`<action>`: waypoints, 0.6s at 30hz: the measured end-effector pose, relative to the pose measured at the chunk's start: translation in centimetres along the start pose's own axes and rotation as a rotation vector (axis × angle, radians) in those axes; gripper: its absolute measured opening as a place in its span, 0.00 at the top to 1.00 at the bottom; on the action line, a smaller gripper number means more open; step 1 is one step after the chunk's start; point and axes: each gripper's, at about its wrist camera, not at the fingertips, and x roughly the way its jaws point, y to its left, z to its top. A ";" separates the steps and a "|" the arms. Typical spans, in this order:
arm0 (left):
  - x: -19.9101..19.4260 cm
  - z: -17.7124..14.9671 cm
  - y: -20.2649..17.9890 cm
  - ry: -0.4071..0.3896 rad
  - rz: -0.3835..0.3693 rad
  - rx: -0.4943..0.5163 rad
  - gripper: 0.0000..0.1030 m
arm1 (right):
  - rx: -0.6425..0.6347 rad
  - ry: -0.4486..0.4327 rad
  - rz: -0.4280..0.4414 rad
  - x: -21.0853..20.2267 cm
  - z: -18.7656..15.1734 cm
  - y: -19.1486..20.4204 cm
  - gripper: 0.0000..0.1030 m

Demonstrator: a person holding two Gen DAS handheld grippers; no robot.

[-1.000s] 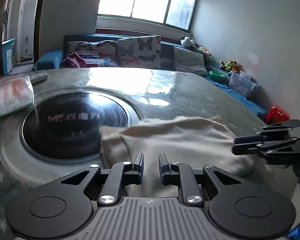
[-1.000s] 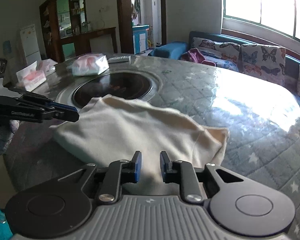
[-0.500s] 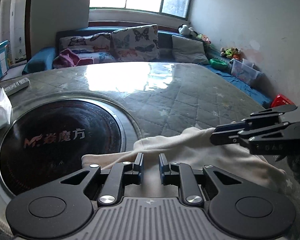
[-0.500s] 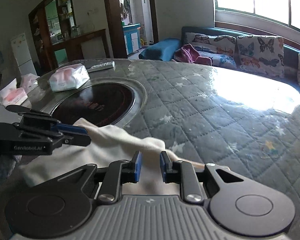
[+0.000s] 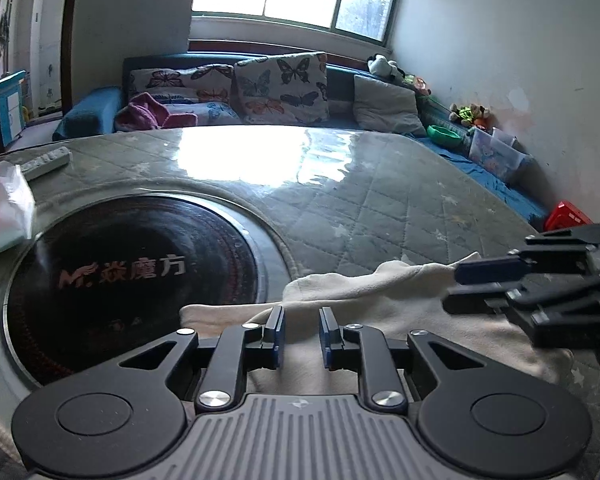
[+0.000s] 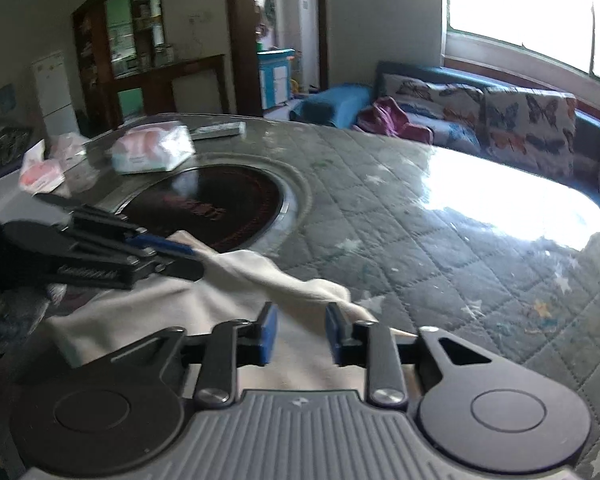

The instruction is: Fold clothes

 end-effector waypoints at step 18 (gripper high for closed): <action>-5.9 -2.7 5.2 -0.014 0.139 -0.176 0.47 | -0.340 0.017 0.177 -0.6 -1.6 12.7 0.46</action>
